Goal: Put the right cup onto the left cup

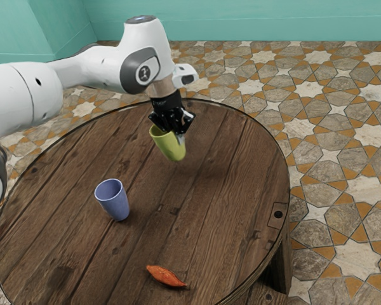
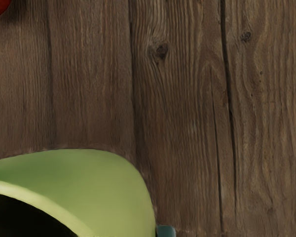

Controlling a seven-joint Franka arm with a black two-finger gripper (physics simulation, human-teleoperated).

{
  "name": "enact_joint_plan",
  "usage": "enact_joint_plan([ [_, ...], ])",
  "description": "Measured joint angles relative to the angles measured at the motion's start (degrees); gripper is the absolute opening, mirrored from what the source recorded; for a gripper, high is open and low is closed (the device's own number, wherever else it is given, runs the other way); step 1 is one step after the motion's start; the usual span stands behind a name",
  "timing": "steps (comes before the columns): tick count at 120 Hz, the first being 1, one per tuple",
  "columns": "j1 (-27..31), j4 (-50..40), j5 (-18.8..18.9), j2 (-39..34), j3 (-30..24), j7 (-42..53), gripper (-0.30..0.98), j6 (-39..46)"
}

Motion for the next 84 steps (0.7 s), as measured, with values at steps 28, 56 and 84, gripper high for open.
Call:
enact_joint_plan([
  [28, 3.1, -22.3, 8.7, -27.7, -3.2, -7.1, -0.09, -6.3],
  [56, 7.2, -27.5, 10.7, -31.5, -3.5, -13.0, -0.10, -8.5],
  [84, 10.6, -28.2, 10.8, -28.4, -3.5, -16.8, -0.10, -6.2],
])
